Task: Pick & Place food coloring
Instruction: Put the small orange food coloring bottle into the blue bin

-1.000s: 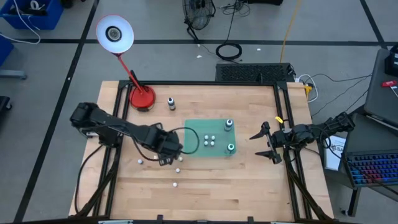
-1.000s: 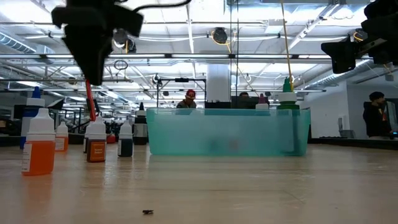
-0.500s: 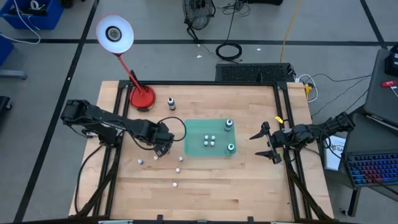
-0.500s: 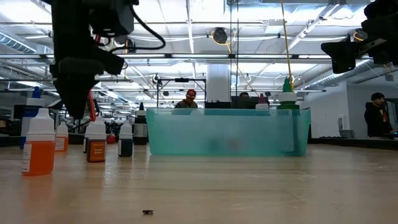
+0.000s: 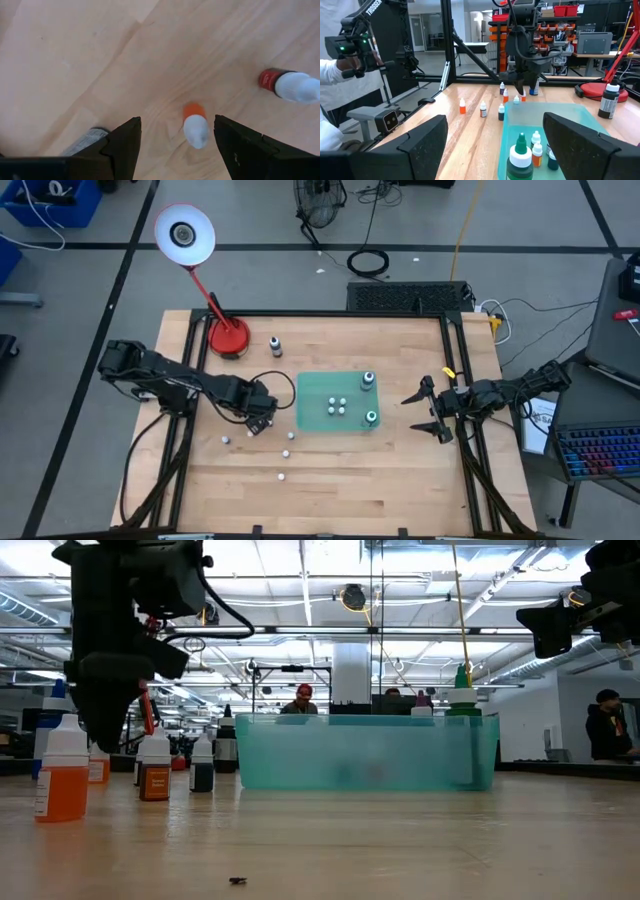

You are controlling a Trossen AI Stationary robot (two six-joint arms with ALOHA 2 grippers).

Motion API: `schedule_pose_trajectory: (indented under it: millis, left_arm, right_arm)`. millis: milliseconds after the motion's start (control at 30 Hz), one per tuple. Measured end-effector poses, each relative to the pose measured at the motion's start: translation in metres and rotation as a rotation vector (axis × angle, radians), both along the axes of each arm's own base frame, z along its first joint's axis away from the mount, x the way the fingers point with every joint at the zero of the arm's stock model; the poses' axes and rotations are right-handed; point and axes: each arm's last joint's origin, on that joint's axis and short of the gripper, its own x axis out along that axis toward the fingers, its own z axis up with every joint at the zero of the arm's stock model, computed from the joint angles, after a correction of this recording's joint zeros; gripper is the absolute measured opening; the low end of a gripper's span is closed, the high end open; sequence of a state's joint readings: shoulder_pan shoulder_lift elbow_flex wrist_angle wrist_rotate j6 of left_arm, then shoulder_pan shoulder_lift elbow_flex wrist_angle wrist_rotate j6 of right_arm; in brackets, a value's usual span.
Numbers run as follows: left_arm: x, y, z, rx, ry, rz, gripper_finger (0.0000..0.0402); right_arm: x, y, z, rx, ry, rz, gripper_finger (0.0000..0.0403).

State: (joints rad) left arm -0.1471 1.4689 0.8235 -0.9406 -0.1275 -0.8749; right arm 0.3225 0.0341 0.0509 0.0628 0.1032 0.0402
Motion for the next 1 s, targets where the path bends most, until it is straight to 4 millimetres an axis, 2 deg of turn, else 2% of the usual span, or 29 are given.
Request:
schedule_pose_trajectory:
  millis: [200,500,600,733,1000]
  left_arm:
    - [-0.0011,-0.0011,-0.0098,-0.049,-0.028,-0.005,0.0251]
    - [-0.0013,-0.0005,-0.0102,-0.028,-0.027,-0.028,0.025]
    - [-0.0013,-0.0006,-0.0102,-0.027,-0.027,-0.029,0.0237]
    - [-0.0013,-0.0006,-0.0102,-0.027,-0.027,-0.035,0.0192]
    - [-0.001,-0.0005,-0.0098,-0.025,-0.024,-0.076,0.006]
  right_arm:
    - [0.0,0.0,0.0,0.0,0.0,0.0,0.0313]
    - [0.0,0.0,0.0,0.0,0.0,0.0,0.0314]
    - [0.0,0.0,0.0,0.0,0.0,0.0,0.0314]
    - [0.0,0.0,0.0,0.0,0.0,0.0,0.0315]
    - [0.0,0.0,0.0,0.0,0.0,0.0,0.0315]
